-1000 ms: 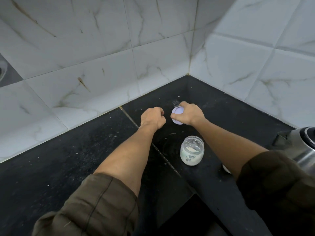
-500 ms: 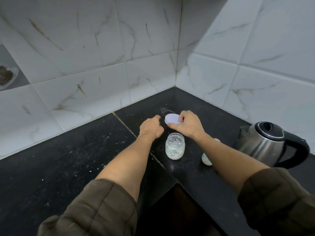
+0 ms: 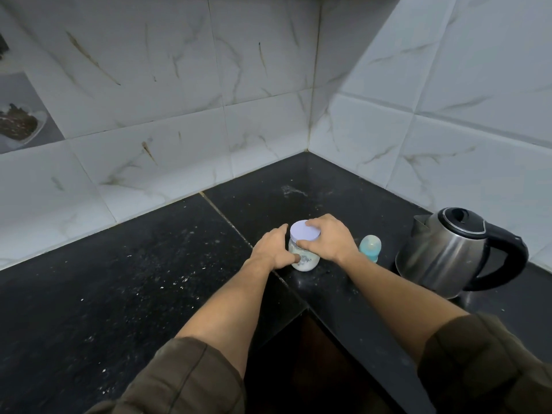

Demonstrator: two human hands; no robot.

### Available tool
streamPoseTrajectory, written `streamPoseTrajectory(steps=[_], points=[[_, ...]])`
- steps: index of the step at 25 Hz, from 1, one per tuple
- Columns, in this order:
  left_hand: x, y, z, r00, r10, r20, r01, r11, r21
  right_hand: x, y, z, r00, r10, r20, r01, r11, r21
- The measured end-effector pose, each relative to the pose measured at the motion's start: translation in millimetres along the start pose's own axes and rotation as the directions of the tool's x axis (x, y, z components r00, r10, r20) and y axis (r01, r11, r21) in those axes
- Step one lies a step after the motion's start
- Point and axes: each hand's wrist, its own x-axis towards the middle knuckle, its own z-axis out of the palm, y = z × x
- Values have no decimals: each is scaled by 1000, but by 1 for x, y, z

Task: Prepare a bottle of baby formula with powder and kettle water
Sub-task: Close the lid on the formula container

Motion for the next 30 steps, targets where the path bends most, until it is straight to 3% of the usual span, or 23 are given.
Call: streamPoseTrajectory(steps=[15,20,26,30], points=[[12,6,20,998,-15,-64,7,992,-128,4,-2,9,990,137,10,-136,986,-94],[15,5,18,998,-43,-45,35,988,-153,12,-13,4,987,158,38,-144,957,-251],[18,2,18,998,-55,-28,50,985,-167,27,-10,-5,977,70,204,-35,985,-170],[20,0,18,999,-49,-24,44,984,-173,33,-13,-7,968,-8,249,82,954,-288]])
